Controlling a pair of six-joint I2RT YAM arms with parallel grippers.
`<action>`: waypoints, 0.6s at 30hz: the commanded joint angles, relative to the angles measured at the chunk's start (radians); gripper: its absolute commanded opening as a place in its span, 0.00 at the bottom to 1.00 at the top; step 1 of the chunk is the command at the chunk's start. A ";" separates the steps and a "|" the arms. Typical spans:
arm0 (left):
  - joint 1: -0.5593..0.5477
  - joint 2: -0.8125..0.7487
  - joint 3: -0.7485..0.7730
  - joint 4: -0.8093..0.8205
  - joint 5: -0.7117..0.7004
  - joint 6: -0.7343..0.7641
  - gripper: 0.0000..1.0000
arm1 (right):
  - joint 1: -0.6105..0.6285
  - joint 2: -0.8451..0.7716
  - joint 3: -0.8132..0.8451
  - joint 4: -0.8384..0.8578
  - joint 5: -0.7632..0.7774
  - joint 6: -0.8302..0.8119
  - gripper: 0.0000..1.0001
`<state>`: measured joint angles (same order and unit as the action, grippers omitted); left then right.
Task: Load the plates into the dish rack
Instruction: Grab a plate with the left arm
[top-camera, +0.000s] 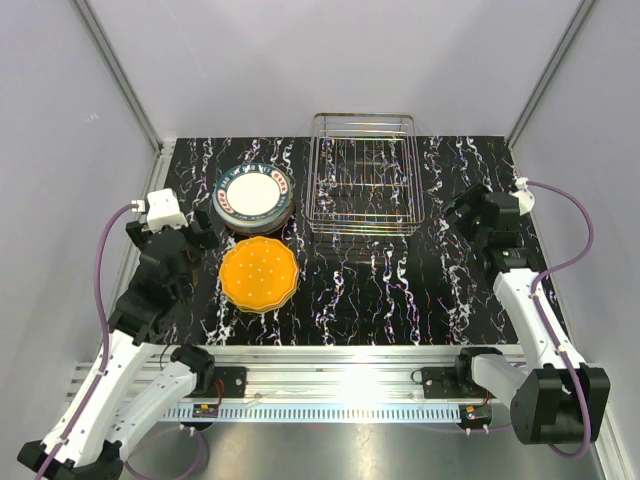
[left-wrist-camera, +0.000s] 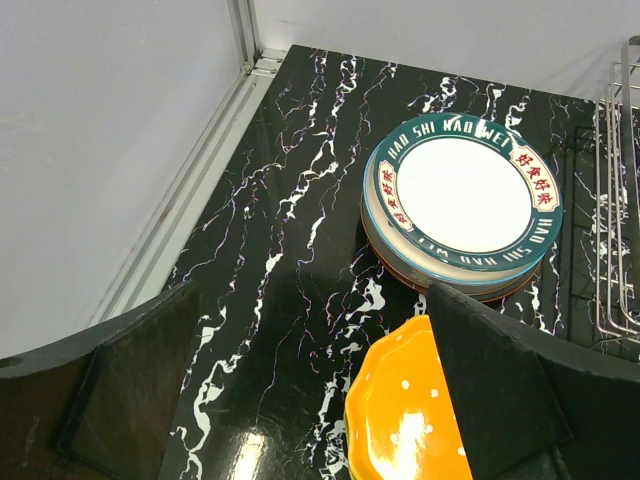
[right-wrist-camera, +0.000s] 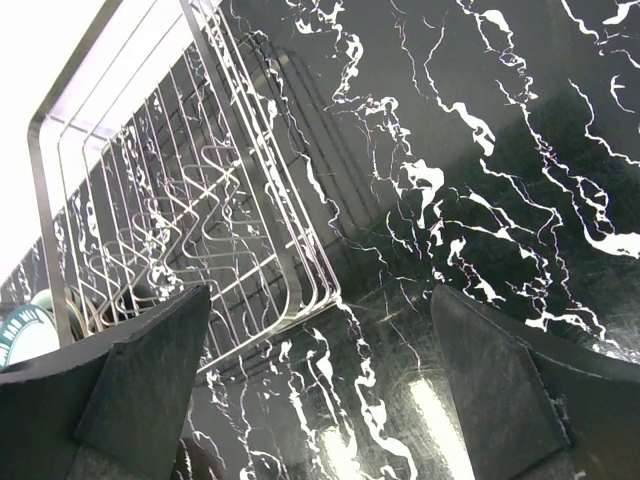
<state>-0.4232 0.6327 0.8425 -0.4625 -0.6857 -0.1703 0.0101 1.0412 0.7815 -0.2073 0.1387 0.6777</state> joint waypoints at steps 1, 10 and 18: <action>-0.002 0.009 0.012 0.030 -0.009 -0.009 0.99 | -0.002 -0.012 0.038 0.020 0.048 0.046 1.00; -0.002 0.045 0.010 0.030 0.124 -0.011 0.99 | -0.004 -0.059 -0.050 0.117 -0.160 -0.135 1.00; -0.002 0.123 0.043 -0.033 0.230 -0.040 0.99 | -0.004 -0.017 -0.039 0.103 -0.234 -0.154 1.00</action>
<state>-0.4236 0.7403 0.8425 -0.4763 -0.5282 -0.1787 0.0101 1.0115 0.7345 -0.1425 -0.0242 0.5671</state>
